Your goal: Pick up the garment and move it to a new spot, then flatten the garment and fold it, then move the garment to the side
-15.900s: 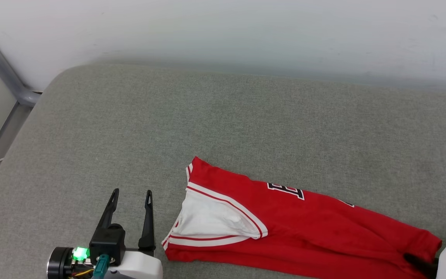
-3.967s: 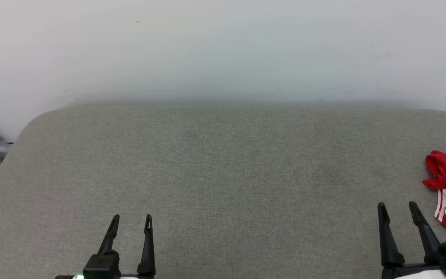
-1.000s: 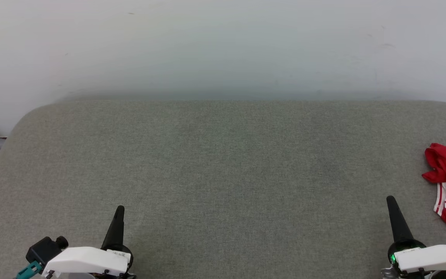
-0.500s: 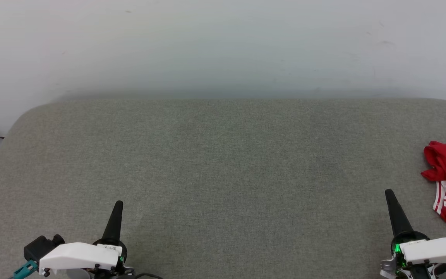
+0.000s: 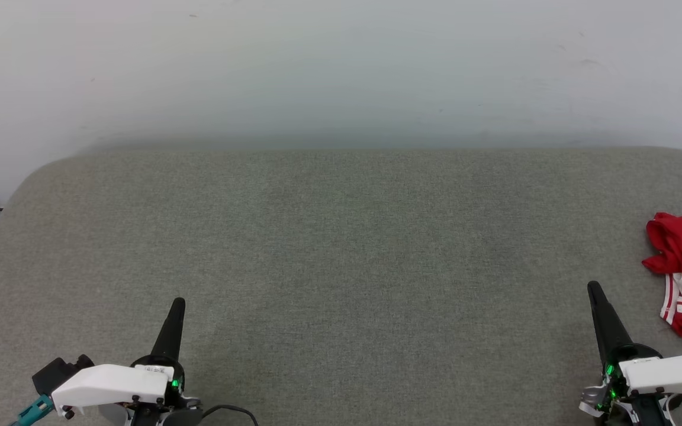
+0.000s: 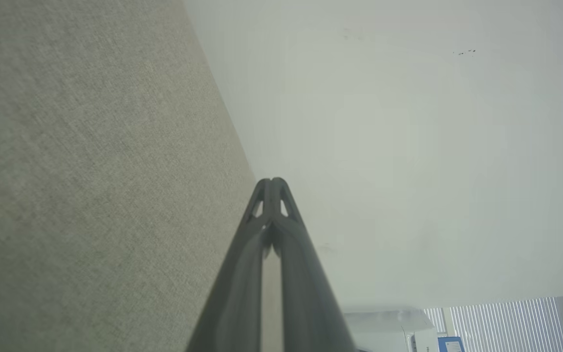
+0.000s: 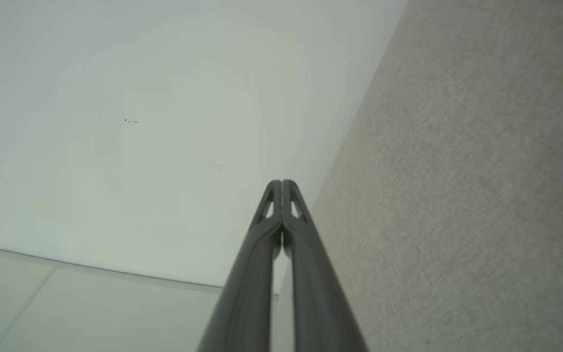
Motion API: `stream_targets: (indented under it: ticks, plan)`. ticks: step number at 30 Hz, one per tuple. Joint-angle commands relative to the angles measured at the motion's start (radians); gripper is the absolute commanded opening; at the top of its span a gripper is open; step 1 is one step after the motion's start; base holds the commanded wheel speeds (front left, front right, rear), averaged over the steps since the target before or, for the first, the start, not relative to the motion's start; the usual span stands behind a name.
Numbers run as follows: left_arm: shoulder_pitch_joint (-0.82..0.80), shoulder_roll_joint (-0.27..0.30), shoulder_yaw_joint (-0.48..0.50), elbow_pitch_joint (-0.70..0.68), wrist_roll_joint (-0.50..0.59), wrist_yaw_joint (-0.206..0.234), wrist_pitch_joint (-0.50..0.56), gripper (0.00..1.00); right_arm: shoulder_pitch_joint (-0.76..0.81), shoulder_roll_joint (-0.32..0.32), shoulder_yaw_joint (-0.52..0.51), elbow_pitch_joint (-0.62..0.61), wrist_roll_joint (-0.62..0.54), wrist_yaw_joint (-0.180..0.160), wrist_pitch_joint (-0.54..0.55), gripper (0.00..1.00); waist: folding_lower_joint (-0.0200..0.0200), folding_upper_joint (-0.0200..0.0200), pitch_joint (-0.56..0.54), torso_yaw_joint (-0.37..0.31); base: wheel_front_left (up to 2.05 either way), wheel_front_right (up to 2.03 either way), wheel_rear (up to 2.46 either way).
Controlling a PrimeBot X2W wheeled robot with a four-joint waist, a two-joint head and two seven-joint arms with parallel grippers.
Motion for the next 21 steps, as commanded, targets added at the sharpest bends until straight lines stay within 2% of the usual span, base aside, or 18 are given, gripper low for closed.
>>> stream_targets:
  ticks: [1,21]
  plan:
    - [-0.023,-0.002,0.006,-0.002,-0.018,-0.008,0.007,0.00,-0.022,-0.005,-0.002,0.000,0.019,0.000,0.006,0.00,0.0000,0.0000,0.000,0.000,0.00,0.00,0.00]
    - [-0.048,-0.005,0.032,0.018,-0.178,-0.026,0.049,0.00,-0.052,-0.002,-0.009,0.026,0.170,0.000,0.046,0.00,0.0000,0.0000,0.009,-0.008,0.00,0.00,0.00]
